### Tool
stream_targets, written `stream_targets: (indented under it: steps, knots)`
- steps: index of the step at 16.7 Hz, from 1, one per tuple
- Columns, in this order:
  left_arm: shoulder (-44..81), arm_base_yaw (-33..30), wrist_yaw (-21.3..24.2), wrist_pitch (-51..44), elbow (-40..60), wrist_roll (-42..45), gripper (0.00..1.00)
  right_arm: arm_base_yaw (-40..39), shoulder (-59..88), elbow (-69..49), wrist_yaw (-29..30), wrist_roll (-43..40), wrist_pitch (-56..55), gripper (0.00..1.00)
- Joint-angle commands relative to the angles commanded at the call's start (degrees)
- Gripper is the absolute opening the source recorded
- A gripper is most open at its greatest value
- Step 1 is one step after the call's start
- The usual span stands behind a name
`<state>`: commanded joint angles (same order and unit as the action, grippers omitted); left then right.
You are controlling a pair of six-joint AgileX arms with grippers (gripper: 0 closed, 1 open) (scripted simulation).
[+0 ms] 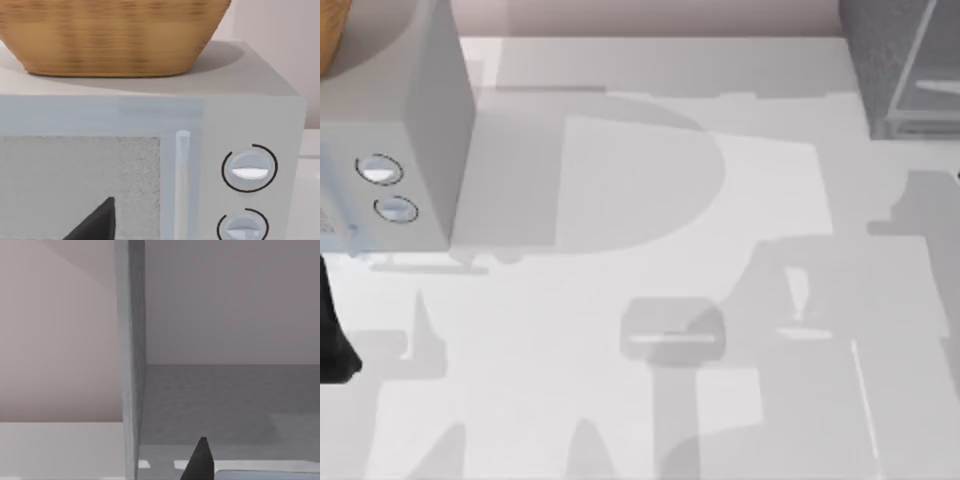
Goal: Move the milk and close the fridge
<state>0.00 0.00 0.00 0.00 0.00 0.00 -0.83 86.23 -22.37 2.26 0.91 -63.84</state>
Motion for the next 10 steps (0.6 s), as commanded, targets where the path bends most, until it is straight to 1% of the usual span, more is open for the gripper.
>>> stream_targets:
  steps: [3, 5, 7, 10]
  knots:
    - [0.00, 0.00, 0.00, 0.00, 0.00, 0.00, 1.00, 0.17, 1.00, -0.93, 0.03, 0.06, 0.07, 0.00]
    - [0.00, 0.00, 0.00, 0.00, 0.00, 0.00, 1.00, 1.54, 4.22, -3.77, -0.53, -0.02, 0.74, 0.00]
    - [0.00, 0.00, 0.00, 0.00, 0.00, 0.00, 1.00, 3.52, 9.80, -8.86, -1.64, -0.11, 1.69, 0.00]
    - [0.00, 0.00, 0.00, 0.00, 0.00, 0.00, 1.00, 6.71, 20.99, -20.15, -4.44, -0.16, 3.29, 0.00]
